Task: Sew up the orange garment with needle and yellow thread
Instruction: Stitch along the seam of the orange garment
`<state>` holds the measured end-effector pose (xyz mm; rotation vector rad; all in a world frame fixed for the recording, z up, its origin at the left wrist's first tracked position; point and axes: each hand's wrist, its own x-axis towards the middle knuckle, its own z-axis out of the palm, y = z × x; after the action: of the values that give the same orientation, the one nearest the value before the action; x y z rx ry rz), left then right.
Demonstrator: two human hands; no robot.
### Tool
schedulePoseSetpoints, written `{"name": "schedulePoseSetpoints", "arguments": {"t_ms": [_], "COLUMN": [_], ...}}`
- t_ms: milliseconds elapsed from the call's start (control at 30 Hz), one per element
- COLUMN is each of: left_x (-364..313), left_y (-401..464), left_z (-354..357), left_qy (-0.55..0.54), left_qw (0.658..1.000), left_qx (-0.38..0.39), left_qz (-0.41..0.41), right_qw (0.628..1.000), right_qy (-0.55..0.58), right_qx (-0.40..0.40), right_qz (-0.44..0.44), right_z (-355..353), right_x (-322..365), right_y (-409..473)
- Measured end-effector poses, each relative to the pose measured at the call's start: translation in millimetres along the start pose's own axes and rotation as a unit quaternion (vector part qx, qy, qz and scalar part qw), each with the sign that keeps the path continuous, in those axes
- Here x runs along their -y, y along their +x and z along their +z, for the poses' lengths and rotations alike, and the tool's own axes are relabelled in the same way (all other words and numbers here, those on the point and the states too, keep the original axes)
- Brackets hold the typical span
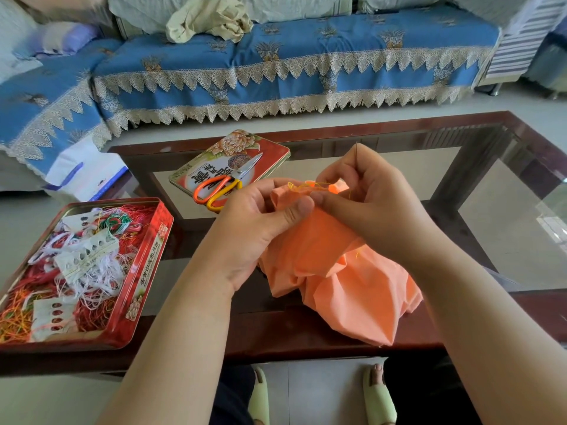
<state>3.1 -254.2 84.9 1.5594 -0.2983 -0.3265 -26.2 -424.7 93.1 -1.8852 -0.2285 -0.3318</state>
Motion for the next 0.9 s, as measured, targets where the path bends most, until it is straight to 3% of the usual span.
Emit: {"name": "schedulePoseSetpoints", "arguments": {"t_ms": [400, 533, 633, 900], "left_x": [1.5, 2.5, 2.9, 3.0], "left_y": [2.1, 4.2, 5.3, 2.7], "left_z": [1.0, 4.3, 4.9, 7.5], "left_qy": [-0.06, -0.059, -0.045, -0.036], "left_qw": [0.997, 0.996, 0.995, 0.993], "left_qx": [-0.027, -0.059, -0.081, -0.11], "left_qz": [-0.028, -0.038, -0.043, -0.027], "right_qw": [0.999, 0.992, 0.987, 0.992], "right_qy": [-0.003, -0.058, -0.067, -0.129], "right_qx": [-0.021, -0.099, -0.14, 0.012], "right_qz": [0.027, 0.053, 0.026, 0.0], "right_z": [1.3, 3.4, 0.1, 7.2], "right_x": [-4.4, -2.9, 3.0, 14.5], "right_y": [1.8, 1.2, 0.2, -10.2]}}
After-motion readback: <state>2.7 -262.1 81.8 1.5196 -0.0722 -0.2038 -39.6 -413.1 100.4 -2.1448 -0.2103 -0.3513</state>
